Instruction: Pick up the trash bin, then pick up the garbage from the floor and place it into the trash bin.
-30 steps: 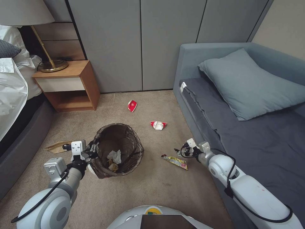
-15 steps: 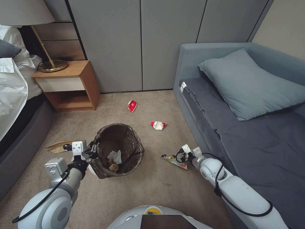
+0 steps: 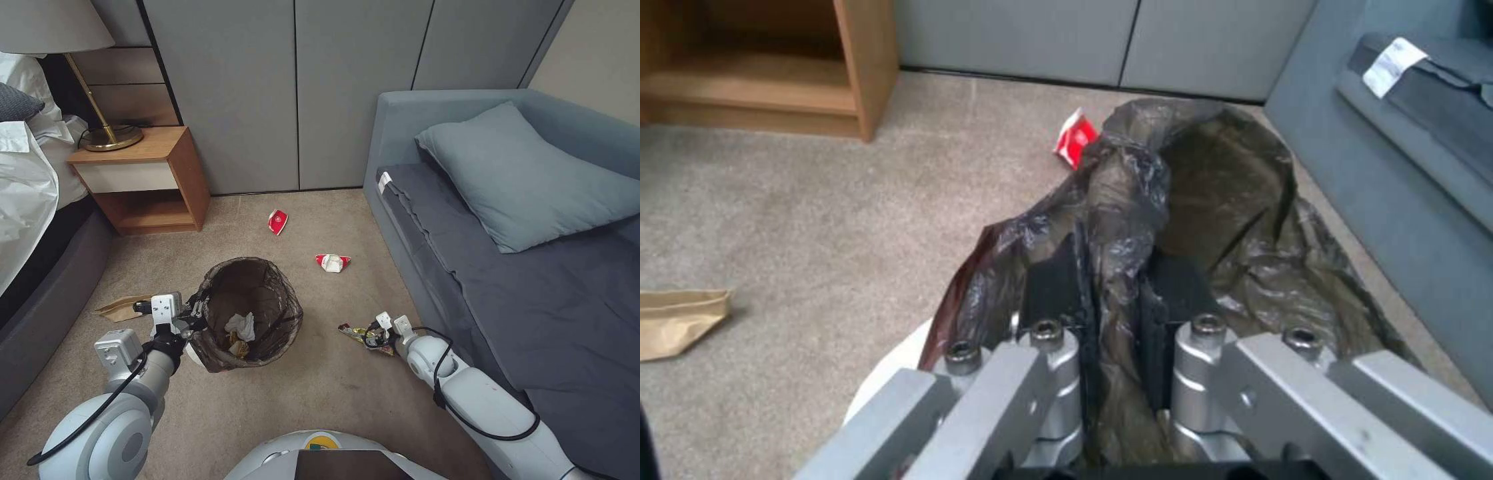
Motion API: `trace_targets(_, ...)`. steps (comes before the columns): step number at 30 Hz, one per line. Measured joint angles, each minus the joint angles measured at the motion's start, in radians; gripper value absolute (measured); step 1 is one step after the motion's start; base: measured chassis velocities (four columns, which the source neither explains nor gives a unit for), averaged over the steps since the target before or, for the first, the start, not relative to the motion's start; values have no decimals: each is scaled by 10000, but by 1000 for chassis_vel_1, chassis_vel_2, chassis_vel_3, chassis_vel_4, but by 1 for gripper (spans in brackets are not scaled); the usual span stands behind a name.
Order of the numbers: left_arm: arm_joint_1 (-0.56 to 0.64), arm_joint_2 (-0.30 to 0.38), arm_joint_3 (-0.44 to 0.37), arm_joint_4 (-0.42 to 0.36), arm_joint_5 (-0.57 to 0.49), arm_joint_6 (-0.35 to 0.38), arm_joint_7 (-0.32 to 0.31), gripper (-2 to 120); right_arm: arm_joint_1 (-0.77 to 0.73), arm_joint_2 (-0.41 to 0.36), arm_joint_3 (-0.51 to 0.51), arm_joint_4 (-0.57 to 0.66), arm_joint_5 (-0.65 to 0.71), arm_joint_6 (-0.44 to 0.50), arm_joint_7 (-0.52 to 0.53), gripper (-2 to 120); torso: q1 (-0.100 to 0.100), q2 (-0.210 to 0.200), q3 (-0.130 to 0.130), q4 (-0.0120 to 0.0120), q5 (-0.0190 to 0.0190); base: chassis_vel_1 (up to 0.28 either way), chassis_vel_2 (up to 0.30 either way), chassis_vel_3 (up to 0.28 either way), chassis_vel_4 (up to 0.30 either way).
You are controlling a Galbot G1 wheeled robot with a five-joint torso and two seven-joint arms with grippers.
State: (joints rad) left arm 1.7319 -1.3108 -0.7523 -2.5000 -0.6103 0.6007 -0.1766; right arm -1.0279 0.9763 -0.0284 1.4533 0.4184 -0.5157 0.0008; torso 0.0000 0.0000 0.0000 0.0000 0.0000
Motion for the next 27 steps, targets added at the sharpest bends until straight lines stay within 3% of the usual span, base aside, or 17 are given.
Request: trace_targets(27,46,-38,40,0,53,1,4,8,14,434,-22,-767,-489,325,15,100,0,0,0,0,1,0,0,0,0)
